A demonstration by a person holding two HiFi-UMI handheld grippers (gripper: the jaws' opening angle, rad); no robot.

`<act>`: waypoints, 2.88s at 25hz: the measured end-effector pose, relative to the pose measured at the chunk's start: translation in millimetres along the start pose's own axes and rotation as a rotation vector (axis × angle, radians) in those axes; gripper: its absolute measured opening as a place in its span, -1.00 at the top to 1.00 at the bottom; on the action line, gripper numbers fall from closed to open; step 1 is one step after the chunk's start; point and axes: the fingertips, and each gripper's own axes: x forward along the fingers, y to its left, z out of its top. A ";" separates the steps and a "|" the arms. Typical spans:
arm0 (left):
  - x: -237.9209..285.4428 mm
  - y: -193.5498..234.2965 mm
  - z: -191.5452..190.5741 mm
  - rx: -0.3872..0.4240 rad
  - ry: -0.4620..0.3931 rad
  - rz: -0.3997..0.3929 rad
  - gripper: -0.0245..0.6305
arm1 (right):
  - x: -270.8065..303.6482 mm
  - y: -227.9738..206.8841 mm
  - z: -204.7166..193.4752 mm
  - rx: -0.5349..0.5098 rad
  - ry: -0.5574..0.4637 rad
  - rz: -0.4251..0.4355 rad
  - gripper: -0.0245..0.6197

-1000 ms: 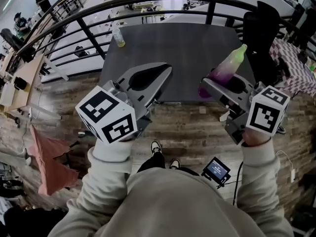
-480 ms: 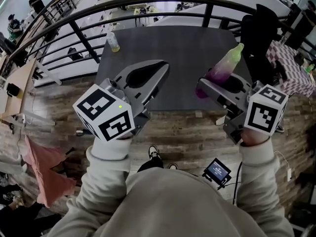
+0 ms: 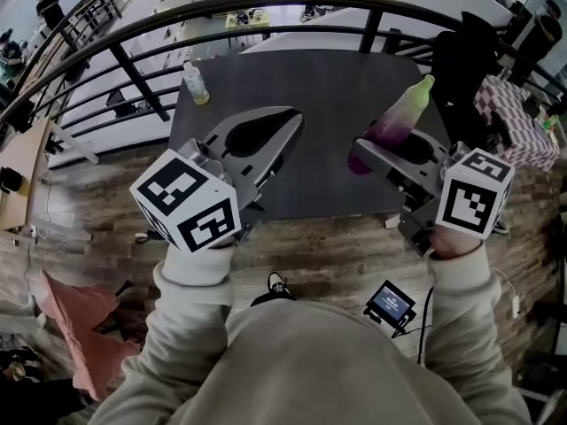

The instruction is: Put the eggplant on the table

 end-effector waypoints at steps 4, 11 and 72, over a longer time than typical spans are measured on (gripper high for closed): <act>-2.4 18.8 -0.1 -0.001 0.023 -0.063 0.91 | 24.6 1.4 14.2 -0.010 0.019 -0.020 0.23; -20.9 48.6 -5.5 -0.032 0.000 -0.071 0.91 | 56.5 6.9 16.7 -0.005 0.054 -0.042 0.23; 121.1 217.5 20.5 0.027 0.083 0.078 0.91 | 182.0 -174.4 117.2 0.052 0.027 0.183 0.23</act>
